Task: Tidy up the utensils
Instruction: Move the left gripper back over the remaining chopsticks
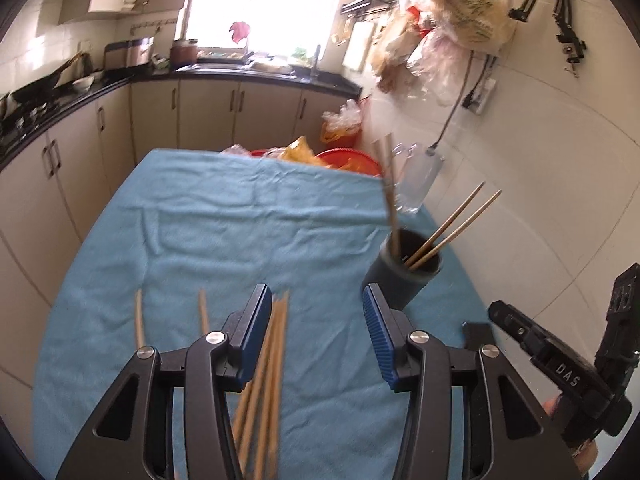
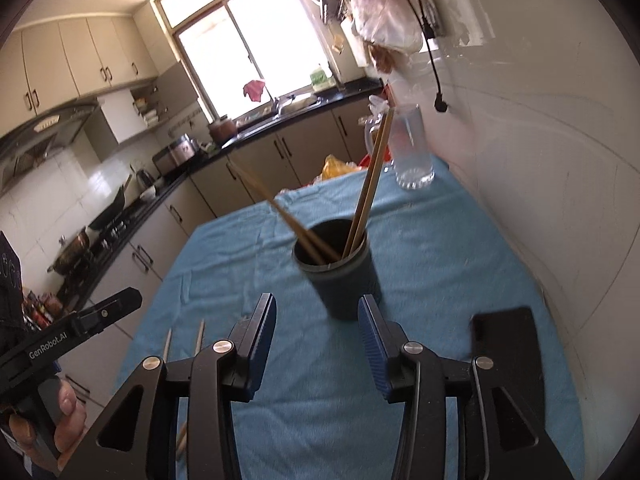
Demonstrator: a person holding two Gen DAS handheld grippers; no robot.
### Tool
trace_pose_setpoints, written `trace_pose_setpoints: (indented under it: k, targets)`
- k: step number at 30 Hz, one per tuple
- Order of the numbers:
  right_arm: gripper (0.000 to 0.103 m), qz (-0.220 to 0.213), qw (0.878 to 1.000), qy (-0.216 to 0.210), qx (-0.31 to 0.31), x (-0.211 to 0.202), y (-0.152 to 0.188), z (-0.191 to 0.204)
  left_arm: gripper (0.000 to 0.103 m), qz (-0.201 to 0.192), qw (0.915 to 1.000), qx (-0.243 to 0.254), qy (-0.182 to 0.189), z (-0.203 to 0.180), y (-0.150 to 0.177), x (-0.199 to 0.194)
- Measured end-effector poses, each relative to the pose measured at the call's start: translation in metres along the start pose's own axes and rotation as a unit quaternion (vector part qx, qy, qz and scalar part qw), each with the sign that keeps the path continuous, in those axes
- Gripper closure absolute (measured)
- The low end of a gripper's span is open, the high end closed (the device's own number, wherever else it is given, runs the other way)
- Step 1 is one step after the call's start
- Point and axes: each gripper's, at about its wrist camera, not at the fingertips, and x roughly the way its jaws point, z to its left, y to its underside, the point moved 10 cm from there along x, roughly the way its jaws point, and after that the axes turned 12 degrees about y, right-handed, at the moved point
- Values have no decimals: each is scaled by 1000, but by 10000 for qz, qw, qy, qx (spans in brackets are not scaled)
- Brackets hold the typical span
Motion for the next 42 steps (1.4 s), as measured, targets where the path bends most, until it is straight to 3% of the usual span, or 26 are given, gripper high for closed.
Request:
trace_pose_setpoints:
  k: [11, 14, 19, 29, 37, 42]
  targets:
    - [57, 822, 9960, -302, -202, 22, 56, 29, 57, 279, 9950, -817, -494, 94, 71, -28]
    - [58, 1094, 9926, -453, -270, 33, 69, 46, 57, 314, 9934, -966, -535, 110, 80, -33]
    - [68, 1427, 9874, -528, -440, 52, 85, 71, 57, 360, 9917, -1088, -584, 130, 89, -38]
    - [74, 2054, 9723, -503, -996, 95, 118, 125, 57, 352, 9882, -1361, -614, 162, 101, -46]
    - [76, 2153, 9602, -281, -1757, 117, 153, 163, 57, 399, 9884, -1355, -555, 168, 104, -48]
    - [77, 1947, 9563, 155, -2174, 115, 149, 146, 57, 509, 9893, -1270, -498, 163, 103, -39]
